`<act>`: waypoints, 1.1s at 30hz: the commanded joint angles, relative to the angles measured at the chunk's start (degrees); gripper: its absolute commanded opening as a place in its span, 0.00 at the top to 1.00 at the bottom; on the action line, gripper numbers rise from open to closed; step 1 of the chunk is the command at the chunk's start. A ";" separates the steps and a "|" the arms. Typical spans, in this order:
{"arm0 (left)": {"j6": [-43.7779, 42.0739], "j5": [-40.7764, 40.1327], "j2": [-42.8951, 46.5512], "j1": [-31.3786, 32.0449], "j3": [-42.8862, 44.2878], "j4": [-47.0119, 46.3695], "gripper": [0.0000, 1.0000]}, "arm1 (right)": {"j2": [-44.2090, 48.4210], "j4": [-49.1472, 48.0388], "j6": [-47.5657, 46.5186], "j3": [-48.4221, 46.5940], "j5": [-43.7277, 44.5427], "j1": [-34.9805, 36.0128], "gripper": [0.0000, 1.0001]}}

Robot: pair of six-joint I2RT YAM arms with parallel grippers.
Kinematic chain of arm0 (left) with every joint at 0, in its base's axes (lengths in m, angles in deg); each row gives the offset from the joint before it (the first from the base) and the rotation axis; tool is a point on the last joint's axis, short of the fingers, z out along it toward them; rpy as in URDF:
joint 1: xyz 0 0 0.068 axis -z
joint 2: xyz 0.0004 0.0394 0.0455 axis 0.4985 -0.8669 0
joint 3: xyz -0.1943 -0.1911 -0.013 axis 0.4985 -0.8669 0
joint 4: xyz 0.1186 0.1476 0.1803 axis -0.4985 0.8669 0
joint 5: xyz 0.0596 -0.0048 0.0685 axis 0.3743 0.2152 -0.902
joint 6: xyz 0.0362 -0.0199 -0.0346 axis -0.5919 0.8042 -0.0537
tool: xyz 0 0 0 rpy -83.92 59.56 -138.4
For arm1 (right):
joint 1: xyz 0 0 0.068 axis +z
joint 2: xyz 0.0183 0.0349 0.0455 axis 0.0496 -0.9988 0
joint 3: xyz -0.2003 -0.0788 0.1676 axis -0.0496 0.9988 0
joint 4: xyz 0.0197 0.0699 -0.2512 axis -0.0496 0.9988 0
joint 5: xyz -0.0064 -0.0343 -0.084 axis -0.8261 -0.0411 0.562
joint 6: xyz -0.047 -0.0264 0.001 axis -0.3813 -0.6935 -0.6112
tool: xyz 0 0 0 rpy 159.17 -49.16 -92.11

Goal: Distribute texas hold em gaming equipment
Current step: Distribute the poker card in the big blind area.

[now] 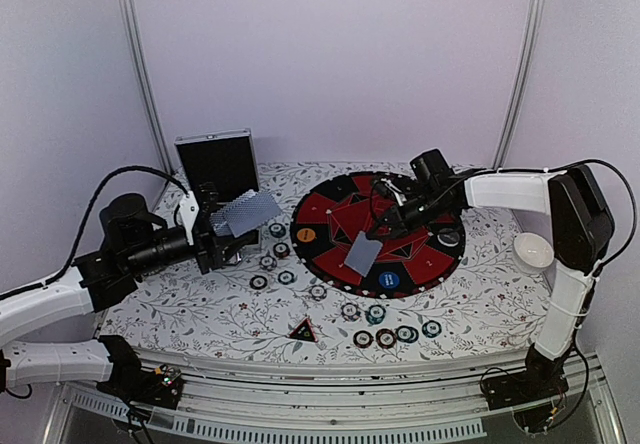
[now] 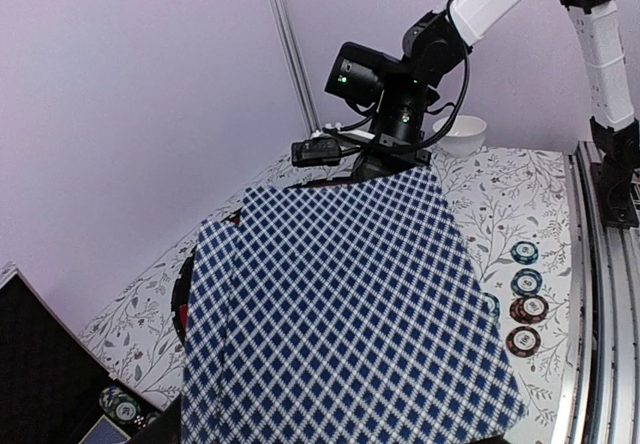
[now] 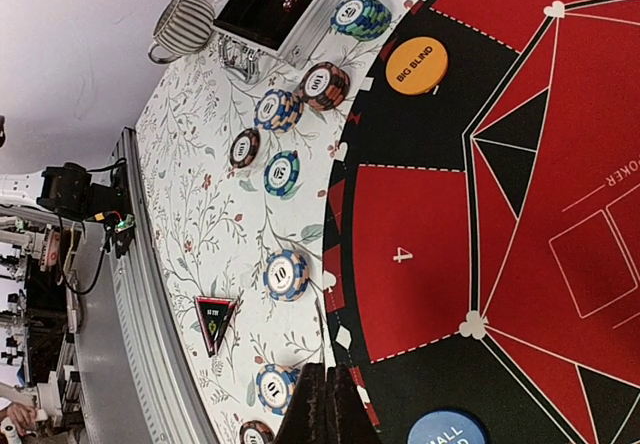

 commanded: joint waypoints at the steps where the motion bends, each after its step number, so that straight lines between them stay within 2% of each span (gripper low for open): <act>1: -0.67 -0.24 -0.74 -0.51 0.01 -1.52 0.46 | -1.37 0.22 -1.42 0.38 -3.36 0.09 0.98; 10: -1.00 -0.70 -1.54 -0.60 0.02 -1.25 0.46 | -5.84 -6.79 5.81 -6.95 -1.38 0.12 0.98; 14: -1.23 -1.23 -2.06 -0.65 0.08 -1.16 0.46 | -7.00 -18.12 15.47 -5.75 3.16 0.39 0.98; 16: -1.18 -1.15 -1.95 -0.67 0.10 -1.12 0.46 | -7.65 -25.03 23.25 -3.69 6.73 1.16 0.98; 20: -1.21 -1.23 -1.59 -0.63 0.02 -1.07 0.46 | -10.52 -32.56 31.98 -3.87 12.08 3.67 0.98; 28: -1.06 -0.74 -0.93 -0.60 0.06 -1.08 0.46 | -16.58 -36.08 40.04 -5.35 15.98 6.16 0.98; 33: -1.00 -0.58 -0.86 -0.55 0.15 -1.08 0.46 | -19.44 -36.16 40.83 -5.10 19.72 6.19 0.98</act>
